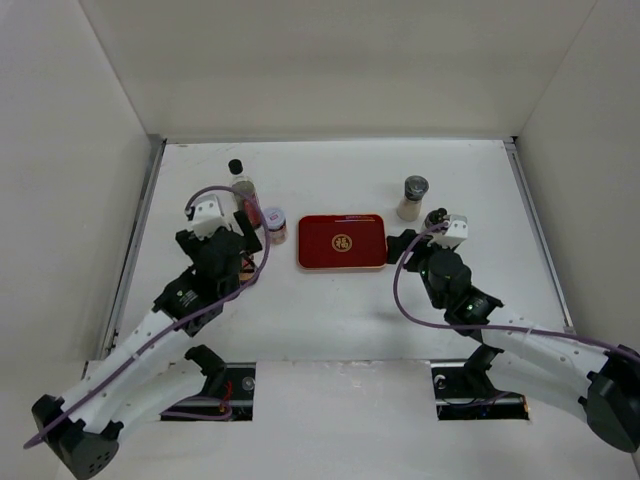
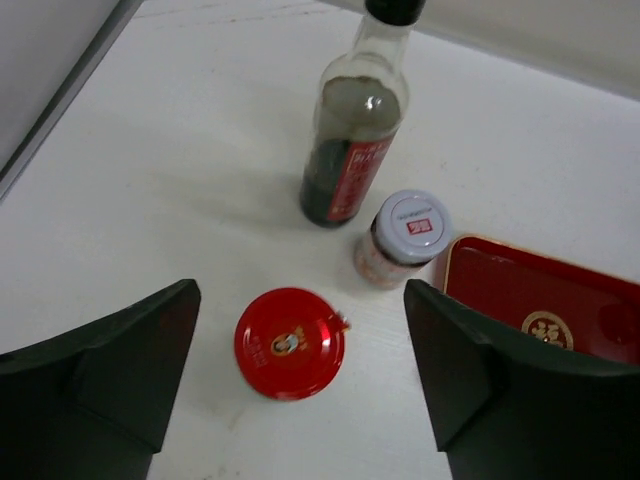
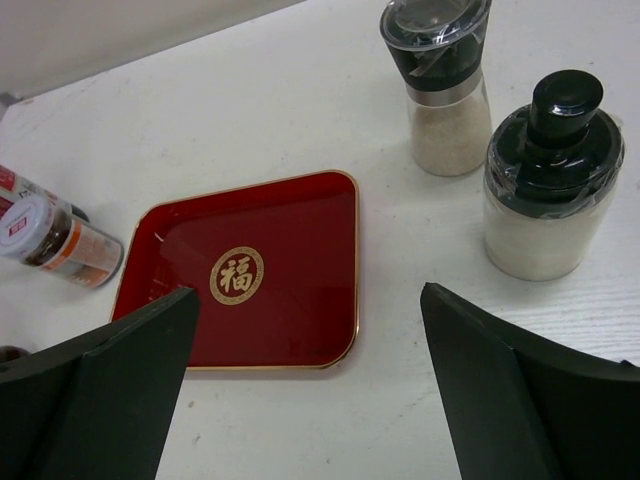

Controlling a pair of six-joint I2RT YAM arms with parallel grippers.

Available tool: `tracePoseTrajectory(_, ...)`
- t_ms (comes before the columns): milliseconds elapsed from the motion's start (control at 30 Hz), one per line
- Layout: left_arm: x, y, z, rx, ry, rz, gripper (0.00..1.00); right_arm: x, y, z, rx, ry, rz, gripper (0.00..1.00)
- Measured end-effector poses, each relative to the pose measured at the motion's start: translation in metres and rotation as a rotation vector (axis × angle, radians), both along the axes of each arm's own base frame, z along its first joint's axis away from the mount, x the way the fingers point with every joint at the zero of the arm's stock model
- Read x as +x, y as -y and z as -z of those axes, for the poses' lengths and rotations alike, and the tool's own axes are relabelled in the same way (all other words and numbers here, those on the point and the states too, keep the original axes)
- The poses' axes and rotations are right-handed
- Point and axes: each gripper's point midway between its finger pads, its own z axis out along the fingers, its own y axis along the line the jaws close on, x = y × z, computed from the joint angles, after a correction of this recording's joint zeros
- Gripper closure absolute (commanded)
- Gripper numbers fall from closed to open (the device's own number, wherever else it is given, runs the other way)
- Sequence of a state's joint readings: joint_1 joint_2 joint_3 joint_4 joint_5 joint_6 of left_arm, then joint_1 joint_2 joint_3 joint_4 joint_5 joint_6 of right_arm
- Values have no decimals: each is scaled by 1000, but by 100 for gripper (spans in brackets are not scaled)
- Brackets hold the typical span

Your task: Organize the condiment bottles

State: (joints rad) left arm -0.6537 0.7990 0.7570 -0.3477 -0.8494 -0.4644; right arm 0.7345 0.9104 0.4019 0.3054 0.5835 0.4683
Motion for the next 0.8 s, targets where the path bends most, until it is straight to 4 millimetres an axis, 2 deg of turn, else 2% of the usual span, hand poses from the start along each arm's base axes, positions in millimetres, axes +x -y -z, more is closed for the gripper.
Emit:
tracePoseTrajectory(67,-12,-7,7,-21,-19,-6,9,0,0,0,0,1,0,0)
tracePoseTrajectory(167,-23,-10,25,-40,-66,-2,10,0,-1,-1,2,1,-5,0)
tracePoseTrajectory(367,-24,1,78,-3,-228,28,11,-1,-3,0,4,0,-16,0)
tracePoseTrajectory(500,-22,5,99,14,-287,32,14,-1,-3,0,4,-1,-17,0)
tracePoseTrajectory(567,-18,5,102,8,-285,26,21,-1,-3,0,4,0,-19,0)
tracePoseTrajectory(800,-6,4,104,-8,-251,-3,61,-2,-5,0,4,-1,-26,0)
